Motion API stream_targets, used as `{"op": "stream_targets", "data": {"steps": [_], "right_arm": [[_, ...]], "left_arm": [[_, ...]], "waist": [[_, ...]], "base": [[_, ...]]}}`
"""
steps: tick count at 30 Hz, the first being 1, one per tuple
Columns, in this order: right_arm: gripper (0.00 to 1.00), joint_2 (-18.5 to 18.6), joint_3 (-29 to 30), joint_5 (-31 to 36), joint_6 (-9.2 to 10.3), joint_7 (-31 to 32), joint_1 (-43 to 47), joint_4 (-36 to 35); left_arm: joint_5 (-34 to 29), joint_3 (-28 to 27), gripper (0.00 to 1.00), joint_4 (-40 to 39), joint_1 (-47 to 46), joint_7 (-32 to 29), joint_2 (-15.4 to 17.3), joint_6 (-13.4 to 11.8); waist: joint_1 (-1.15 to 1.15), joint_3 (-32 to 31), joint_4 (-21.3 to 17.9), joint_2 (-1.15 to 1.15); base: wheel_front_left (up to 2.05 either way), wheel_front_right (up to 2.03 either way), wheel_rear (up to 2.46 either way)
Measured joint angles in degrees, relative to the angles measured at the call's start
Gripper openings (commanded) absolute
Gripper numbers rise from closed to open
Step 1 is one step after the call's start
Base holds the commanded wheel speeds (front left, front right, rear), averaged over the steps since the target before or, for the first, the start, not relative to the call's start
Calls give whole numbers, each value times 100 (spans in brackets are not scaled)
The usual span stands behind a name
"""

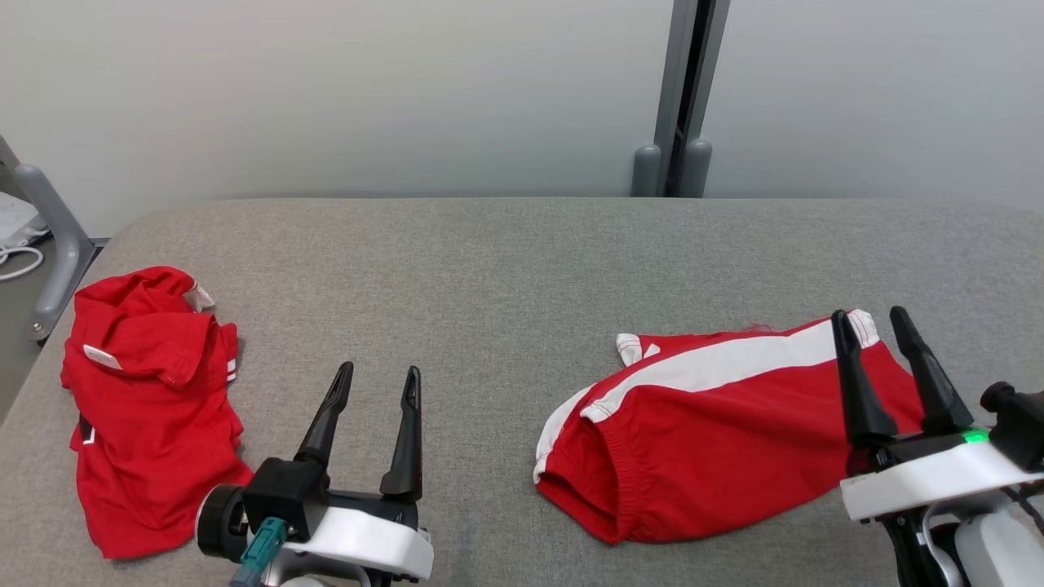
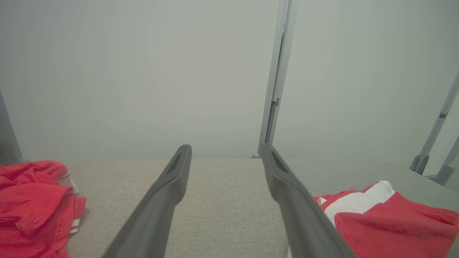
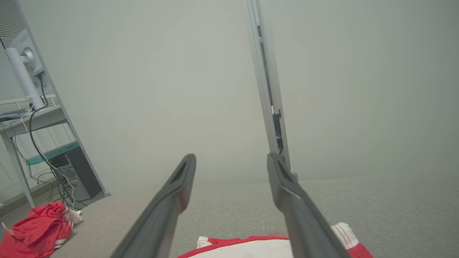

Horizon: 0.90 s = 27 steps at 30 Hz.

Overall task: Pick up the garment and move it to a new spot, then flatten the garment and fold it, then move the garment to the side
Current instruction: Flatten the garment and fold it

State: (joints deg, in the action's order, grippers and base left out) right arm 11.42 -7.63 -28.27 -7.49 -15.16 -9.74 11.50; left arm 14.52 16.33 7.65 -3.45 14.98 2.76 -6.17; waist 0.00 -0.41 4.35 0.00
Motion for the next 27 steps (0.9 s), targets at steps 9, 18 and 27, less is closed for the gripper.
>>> {"op": "stream_targets", "data": {"steps": [9,18,27], "right_arm": [[100,-63,-108,171,0,-1,142,-179],[100,-31,-24,237,0,0,117,-324],[100,7,-99,359,0,-1,73,-287]], "left_arm": [[14,1,100,25,-1,0,0,13],[133,168,100,209,-3,0,0,66],[453,994,100,1593,-364,0,-2,469]], "waist": [[0,43,-97,0],[0,116,-186,0],[0,321,-439,0]], "base": [[0,0,0],[0,0,0],[0,0,0]]}}
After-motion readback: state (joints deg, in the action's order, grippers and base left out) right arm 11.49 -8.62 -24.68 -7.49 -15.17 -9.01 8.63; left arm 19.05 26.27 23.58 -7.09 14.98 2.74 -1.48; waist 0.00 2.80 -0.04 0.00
